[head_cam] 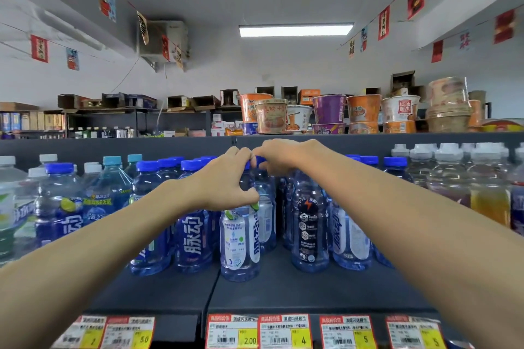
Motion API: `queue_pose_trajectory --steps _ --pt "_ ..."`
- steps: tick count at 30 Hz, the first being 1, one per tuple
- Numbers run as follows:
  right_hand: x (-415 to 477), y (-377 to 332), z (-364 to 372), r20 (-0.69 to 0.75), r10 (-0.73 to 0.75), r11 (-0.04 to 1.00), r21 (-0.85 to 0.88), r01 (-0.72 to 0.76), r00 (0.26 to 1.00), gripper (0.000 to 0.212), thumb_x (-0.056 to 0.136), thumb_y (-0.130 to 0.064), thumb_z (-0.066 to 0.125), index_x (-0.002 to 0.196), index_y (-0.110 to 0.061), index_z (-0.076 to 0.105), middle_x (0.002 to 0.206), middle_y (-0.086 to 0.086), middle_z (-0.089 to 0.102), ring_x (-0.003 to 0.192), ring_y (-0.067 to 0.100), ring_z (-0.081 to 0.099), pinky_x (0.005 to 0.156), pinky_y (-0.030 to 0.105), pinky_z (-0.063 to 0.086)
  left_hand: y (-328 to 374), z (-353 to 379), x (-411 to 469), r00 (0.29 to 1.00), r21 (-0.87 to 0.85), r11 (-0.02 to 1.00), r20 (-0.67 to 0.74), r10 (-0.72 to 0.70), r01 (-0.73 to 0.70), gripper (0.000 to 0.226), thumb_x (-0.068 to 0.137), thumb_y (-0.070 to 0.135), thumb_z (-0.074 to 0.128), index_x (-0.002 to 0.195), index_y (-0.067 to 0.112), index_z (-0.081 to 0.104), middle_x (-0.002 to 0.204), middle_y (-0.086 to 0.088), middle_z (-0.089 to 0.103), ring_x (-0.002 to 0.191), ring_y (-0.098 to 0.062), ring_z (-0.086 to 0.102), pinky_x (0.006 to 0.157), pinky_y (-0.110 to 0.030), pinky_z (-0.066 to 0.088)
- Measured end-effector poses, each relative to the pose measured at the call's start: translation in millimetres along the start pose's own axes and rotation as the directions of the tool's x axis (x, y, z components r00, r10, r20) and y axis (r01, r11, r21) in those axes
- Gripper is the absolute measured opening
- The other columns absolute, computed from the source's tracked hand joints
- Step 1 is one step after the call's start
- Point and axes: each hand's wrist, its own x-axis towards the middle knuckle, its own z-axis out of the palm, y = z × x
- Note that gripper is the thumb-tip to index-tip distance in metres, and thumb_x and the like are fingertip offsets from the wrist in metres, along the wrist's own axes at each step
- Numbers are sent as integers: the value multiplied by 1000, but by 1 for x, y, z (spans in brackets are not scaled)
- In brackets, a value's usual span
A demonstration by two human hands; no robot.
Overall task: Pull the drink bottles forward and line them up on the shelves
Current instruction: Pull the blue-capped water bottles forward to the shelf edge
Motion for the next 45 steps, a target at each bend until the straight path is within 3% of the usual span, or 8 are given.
queue_pose_trajectory --steps 6,9,12,17,22,37,42,45 --pt "5 1 -4 8 63 996 -58 -62 998 33 103 -46 47 113 -17 59 102 0 62 86 19 60 81 37 53 -3 1 0 1000 8 1000 -7 17 -17 40 70 46 62 101 33 41 96 7 43 73 -11 49 62 -24 37" --pt "9 2 0 -56 88 985 -147 -95 995 44 102 -47 48 78 -12 55 76 3 61 64 18 56 60 31 49 -5 4 2 1000 4 1000 -20 24 -24 37 70 45 62 98 36 40 97 8 43 75 -11 51 63 -24 38" --pt "5 2 1 -84 86 986 -135 -97 993 51 101 -52 48 69 -12 48 67 2 55 64 22 55 53 30 41 -5 4 2 999 0 1000 -18 30 -30 36 71 44 63 97 39 39 97 10 43 76 -10 52 64 -24 38" --pt "-6 5 -8 35 36 997 -67 -34 999 56 84 -71 60 109 -22 57 91 -4 58 79 19 60 73 38 53 -6 1 0 998 -7 998 -10 59 -59 39 73 46 66 101 39 40 100 13 42 74 -8 51 65 -24 39" --pt "-5 0 -1 58 47 996 -80 -43 997 75 72 -69 75 124 -23 45 92 -6 50 86 21 57 73 38 49 -10 -8 0 992 80 993 104 73 -81 77 61 62 83 116 36 35 112 12 39 93 -6 50 78 -25 46" --pt "-1 -10 4 27 57 987 -152 -52 998 78 82 -58 73 143 -21 42 120 4 60 99 26 61 75 36 46 -6 -12 -5 977 7 995 188 100 -103 106 68 46 89 149 29 22 143 11 33 131 -12 38 111 -33 37" --pt "-13 -10 5 -35 29 972 -234 -36 999 81 83 -66 64 145 -18 42 109 3 58 92 24 58 73 35 45 -1 -13 -10 974 21 991 189 128 -135 111 73 37 88 155 27 14 152 12 25 139 -11 30 116 -32 32" --pt "-19 -1 9 -101 -9 971 -239 -15 995 75 83 -70 62 136 -19 50 109 4 59 104 27 62 75 36 42 -3 -13 -14 983 55 993 156 97 -107 112 72 50 85 155 31 12 154 13 20 140 -12 28 113 -29 31"
